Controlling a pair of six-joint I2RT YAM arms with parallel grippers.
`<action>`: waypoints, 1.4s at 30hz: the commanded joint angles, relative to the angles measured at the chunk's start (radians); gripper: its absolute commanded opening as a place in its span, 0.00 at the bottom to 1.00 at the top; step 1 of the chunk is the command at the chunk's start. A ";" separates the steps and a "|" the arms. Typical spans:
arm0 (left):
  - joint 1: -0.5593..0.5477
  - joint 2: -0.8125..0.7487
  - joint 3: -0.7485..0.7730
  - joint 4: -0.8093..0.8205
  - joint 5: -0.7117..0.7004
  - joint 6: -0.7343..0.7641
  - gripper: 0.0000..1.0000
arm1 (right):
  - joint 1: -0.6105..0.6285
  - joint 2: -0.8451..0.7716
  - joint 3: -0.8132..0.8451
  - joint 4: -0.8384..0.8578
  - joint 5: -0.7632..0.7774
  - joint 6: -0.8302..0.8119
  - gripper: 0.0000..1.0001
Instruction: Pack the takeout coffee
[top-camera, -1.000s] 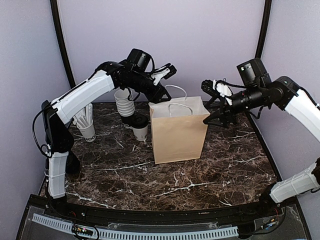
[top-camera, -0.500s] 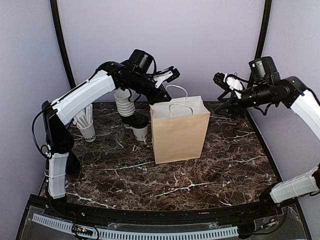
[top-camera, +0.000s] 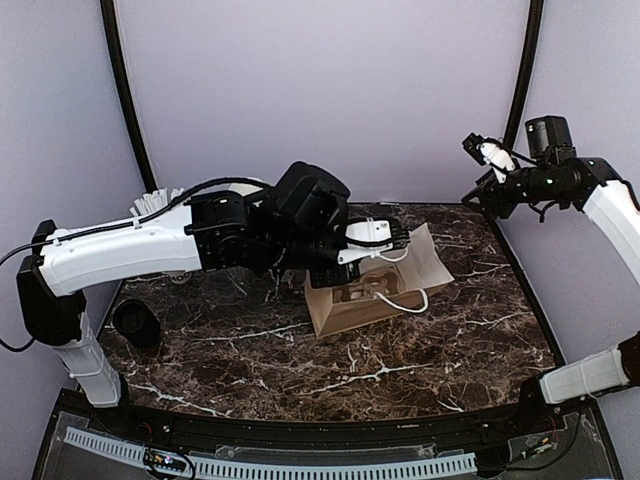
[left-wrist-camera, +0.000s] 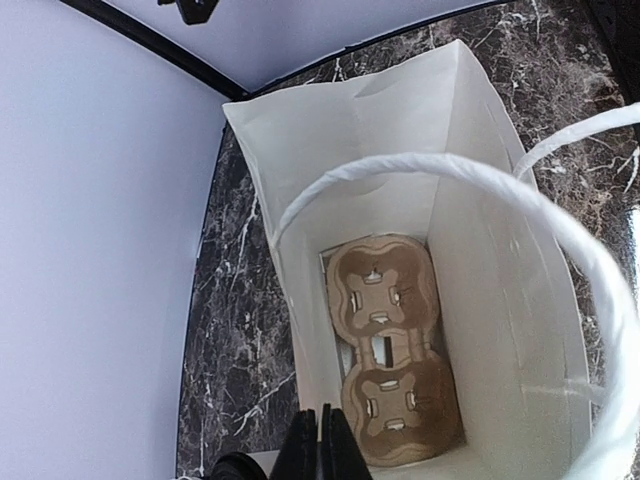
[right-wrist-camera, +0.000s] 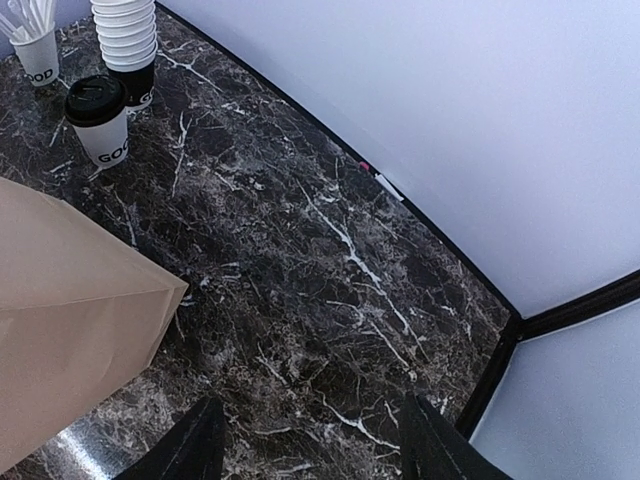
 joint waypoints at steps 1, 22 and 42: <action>-0.070 -0.040 -0.057 0.060 -0.164 0.005 0.00 | -0.012 0.014 -0.035 0.068 -0.014 0.037 0.61; -0.256 -0.090 -0.139 0.050 -0.150 -0.190 0.00 | -0.014 0.002 -0.138 0.112 -0.101 0.071 0.60; 0.102 -0.063 0.198 -0.125 0.436 -0.444 0.00 | -0.014 -0.044 -0.142 0.080 -0.141 0.072 0.60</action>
